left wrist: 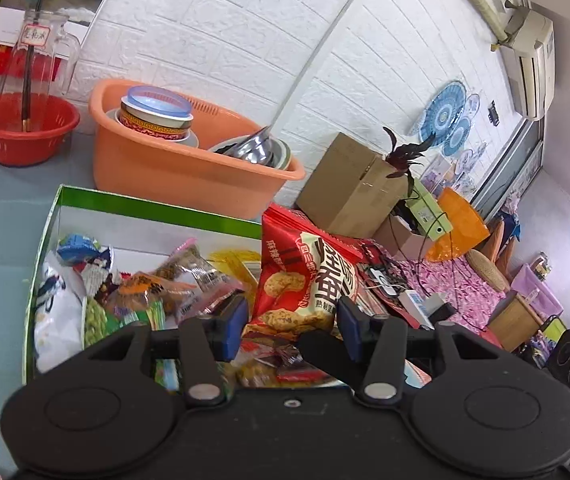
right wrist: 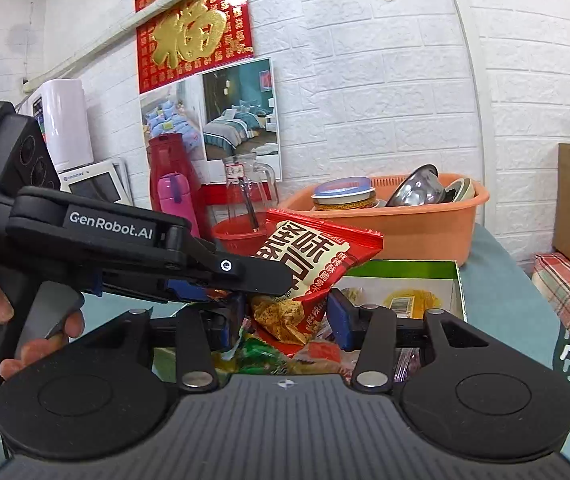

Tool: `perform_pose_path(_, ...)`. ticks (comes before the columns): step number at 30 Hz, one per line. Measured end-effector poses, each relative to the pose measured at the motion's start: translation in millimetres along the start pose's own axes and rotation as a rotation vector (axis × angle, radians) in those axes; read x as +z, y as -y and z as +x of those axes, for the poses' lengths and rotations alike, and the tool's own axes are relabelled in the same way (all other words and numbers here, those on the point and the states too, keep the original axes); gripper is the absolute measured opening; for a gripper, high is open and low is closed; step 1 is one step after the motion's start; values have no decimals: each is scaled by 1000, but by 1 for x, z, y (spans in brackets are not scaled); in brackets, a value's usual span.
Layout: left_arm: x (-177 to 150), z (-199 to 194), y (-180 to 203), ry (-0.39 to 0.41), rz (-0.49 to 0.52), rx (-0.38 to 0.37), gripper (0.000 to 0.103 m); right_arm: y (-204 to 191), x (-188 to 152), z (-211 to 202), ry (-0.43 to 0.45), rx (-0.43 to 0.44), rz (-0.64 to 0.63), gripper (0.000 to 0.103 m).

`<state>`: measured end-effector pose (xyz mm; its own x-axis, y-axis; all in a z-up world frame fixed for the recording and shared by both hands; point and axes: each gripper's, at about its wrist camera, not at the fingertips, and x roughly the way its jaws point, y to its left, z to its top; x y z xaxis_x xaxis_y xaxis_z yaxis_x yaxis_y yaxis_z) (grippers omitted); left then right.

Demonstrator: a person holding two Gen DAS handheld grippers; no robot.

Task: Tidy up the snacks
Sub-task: 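Carry the red peanut bag into the green box and open both grippers, then move both open tools toward the orange packet on the table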

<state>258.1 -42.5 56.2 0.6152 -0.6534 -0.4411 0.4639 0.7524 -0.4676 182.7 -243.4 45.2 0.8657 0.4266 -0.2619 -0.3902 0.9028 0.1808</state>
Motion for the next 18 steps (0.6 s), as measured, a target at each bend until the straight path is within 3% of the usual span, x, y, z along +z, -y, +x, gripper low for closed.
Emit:
perform_pose_path(2,-3,12,-6,-10,18,42,86,4,-5,12,-8,-8,3,78)
perform_pose_path(3,-5,19,-9,-16,28,81,103,6,-9,20,-24,-25,-3,81)
perform_pose_path(5,-11,25,-14,-27,42,134,103,5,-18,34,-69,-101,-45,90)
perform_pose_path(8,-15,17,-13,-38,43,110,103,2,-29,40,-122,-175,-141,97)
perform_pose_path(9,-15,10,-10,-31,44,113,103,1,-29,36,-118,-171,-147,103)
perform_pose_path(18,-31,-100,22,59,31,122,103,-31,8,-46,-30,-112,-62,103)
